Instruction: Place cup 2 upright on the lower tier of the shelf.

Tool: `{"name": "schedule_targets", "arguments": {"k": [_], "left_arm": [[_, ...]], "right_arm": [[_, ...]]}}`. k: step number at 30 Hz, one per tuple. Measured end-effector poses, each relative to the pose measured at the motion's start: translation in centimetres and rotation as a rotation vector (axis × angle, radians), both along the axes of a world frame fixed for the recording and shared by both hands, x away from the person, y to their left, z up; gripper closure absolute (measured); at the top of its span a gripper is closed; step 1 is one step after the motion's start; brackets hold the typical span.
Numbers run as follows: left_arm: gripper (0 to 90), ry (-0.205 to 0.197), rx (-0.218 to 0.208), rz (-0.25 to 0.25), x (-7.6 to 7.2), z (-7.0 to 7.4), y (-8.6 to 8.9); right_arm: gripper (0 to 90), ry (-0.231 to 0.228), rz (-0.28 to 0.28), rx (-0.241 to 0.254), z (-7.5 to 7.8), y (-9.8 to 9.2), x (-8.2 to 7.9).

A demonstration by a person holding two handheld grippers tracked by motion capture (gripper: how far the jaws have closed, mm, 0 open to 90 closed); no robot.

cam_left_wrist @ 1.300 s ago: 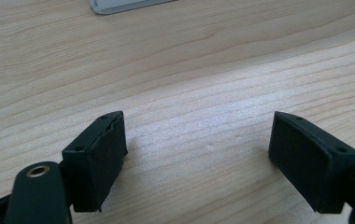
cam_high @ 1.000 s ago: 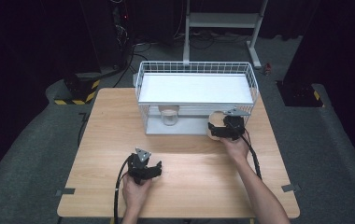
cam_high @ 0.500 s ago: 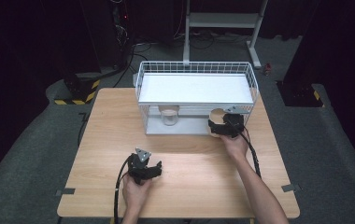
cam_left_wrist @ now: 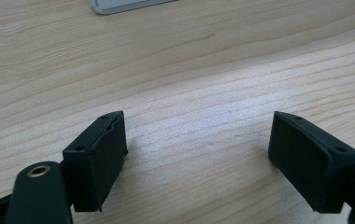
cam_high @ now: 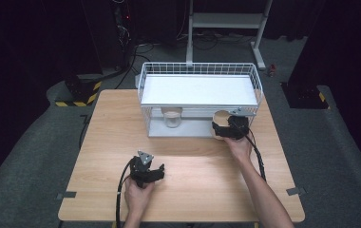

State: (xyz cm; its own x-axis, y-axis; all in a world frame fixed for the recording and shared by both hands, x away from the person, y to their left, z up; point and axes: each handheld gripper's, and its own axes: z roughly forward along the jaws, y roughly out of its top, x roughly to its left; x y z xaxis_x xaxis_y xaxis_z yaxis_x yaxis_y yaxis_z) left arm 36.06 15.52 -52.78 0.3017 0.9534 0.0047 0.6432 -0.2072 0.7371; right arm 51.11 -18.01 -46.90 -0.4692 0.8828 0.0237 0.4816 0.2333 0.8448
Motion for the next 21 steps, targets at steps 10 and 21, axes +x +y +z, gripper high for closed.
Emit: {"name": "schedule_targets", "arguments": {"k": [10,21], "left_arm": [[19.8,0.0,0.0,0.0,0.0,0.0,0.0],[19.8,0.0,0.0,0.0,0.0,0.0,0.0]], "right_arm": [[8.4,-0.01,0.003,0.016,0.3,-0.2,-0.2],[8.5,-0.029,0.007,0.032,1.1,-0.7,-1.0]]}}
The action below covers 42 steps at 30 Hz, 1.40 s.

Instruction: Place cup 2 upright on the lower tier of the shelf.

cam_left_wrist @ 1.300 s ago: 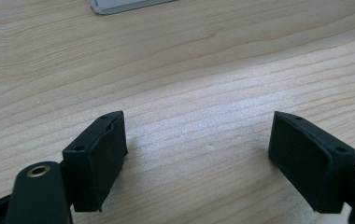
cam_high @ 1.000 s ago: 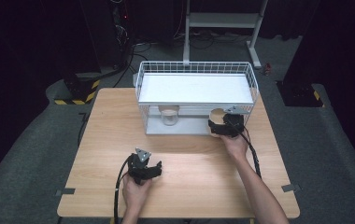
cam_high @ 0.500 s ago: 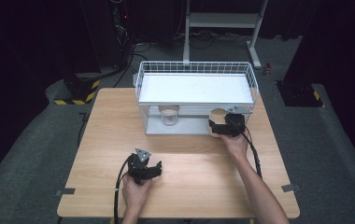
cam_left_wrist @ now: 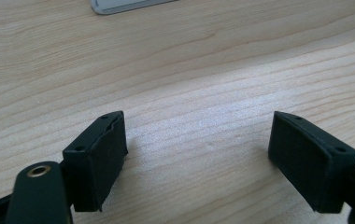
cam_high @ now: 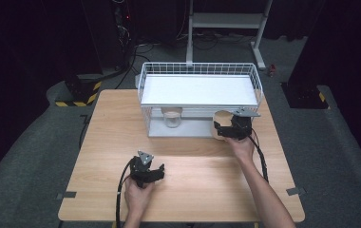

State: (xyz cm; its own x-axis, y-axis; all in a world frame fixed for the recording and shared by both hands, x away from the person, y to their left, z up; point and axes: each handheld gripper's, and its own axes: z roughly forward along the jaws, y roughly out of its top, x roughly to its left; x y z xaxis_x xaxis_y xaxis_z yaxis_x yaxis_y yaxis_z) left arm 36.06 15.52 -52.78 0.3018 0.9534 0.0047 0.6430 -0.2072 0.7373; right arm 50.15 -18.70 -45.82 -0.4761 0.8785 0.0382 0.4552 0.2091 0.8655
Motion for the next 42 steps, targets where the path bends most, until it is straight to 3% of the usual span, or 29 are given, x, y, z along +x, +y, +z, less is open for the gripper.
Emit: {"name": "schedule_targets", "arguments": {"k": [11,23,32,42], "left_arm": [[19.8,0.0,0.0,0.001,0.0,0.0,0.0],[19.9,0.0,0.0,0.001,0.0,0.0,0.0],[19.9,0.0,0.0,0.001,0.0,0.0,0.0],[20.0,0.0,-0.001,0.002,0.0,0.0,0.0]], "right_arm": [[8.5,-0.011,-0.007,0.02,0.1,-1.5,-1.9],[17.2,0.063,-0.006,-0.007,-1.3,-2.6,-4.5],[28.2,0.071,-0.014,-0.051,-2.6,-1.5,-4.2],[38.4,0.091,-0.044,-0.064,-3.4,-1.1,-3.5]]}}
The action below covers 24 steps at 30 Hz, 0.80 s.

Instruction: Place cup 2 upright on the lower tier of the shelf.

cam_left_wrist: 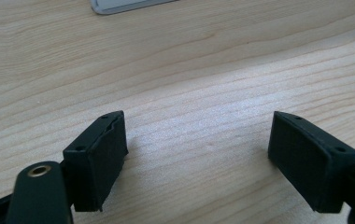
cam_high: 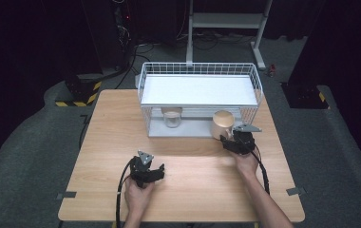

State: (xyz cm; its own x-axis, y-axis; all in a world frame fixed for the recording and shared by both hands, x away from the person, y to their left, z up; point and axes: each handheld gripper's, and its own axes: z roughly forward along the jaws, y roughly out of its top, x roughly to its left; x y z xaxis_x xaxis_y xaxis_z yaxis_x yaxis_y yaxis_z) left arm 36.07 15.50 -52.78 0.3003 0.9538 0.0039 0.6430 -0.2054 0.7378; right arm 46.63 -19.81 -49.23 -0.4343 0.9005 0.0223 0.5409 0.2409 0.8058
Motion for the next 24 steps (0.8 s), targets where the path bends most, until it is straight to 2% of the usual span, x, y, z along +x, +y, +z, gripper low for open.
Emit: {"name": "schedule_targets", "arguments": {"k": [10,24], "left_arm": [[20.0,0.0,0.001,0.0,0.0,0.0,0.0],[20.1,0.0,0.0,0.0,0.0,0.0,0.0]], "right_arm": [[43.7,0.003,0.001,-0.011,-0.2,0.1,0.4],[47.2,0.012,-0.023,-0.032,0.6,1.1,2.2]]}}
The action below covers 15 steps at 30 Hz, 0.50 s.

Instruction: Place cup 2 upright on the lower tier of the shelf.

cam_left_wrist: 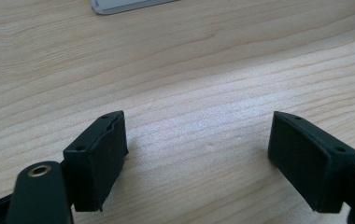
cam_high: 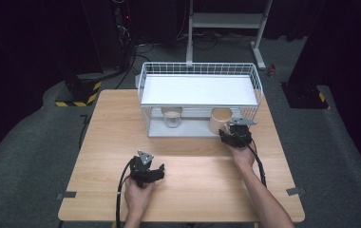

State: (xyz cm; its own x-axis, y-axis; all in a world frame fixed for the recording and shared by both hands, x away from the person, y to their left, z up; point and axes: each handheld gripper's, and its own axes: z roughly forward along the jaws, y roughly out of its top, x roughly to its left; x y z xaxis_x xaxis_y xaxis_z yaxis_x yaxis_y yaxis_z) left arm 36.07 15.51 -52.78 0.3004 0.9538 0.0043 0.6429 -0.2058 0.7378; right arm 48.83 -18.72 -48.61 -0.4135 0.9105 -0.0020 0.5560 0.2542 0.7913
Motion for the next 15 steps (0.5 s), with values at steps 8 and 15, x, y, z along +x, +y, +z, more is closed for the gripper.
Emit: {"name": "schedule_targets", "arguments": {"k": [8,15], "left_arm": [[20.1,0.0,0.0,0.0,0.0,0.0,0.0],[20.1,0.0,0.0,0.0,0.0,0.0,0.0]], "right_arm": [[48.1,-0.005,0.007,-0.001,0.0,0.1,0.6],[48.7,-0.002,-0.013,0.018,0.3,0.5,1.3]]}}
